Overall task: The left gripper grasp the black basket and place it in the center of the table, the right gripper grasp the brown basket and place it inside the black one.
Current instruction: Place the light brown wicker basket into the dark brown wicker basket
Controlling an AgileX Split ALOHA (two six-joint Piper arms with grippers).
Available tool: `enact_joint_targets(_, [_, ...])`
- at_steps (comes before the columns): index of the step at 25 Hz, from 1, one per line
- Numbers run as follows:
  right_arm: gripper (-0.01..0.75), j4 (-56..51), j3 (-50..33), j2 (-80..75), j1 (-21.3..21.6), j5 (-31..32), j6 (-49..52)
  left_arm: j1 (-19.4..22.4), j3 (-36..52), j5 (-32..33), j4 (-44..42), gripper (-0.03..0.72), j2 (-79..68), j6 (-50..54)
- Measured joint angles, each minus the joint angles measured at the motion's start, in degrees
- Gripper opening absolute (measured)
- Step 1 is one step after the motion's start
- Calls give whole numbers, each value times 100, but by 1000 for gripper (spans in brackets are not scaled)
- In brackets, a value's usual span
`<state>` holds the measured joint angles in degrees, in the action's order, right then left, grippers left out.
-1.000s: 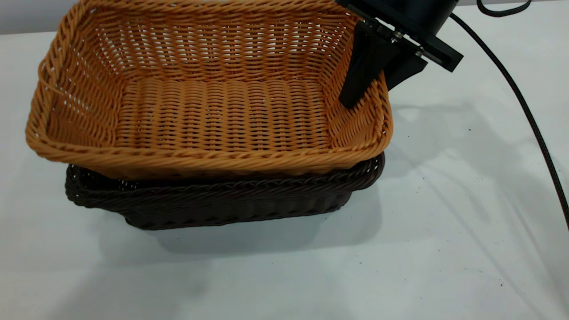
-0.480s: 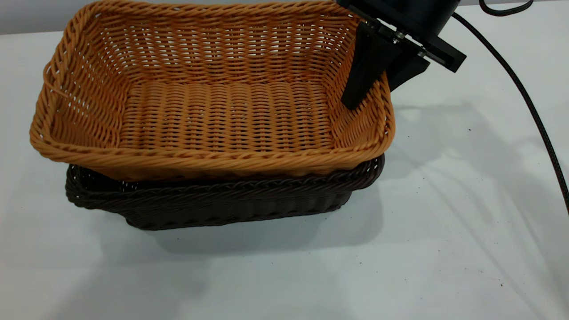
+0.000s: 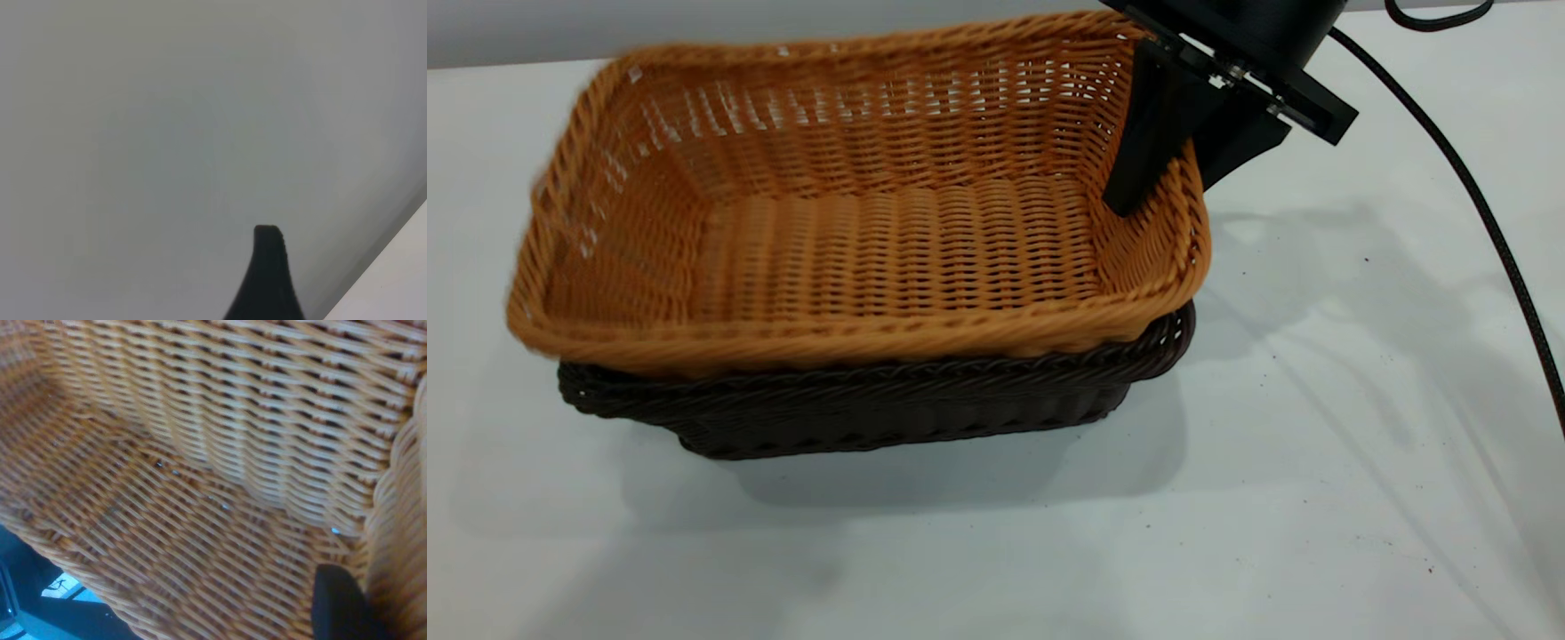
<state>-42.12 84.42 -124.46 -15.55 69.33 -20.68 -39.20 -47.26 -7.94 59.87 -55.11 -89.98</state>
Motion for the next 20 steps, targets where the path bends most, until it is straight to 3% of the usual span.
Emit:
enact_joint_targets(9, [385, -236, 0, 34, 0, 82, -275, 0, 0, 0, 0, 512, 0, 0])
enact_joint_targets(20, [400, 497, 345, 306, 10, 86, 30, 0, 0, -5, 142, 512, 0, 0])
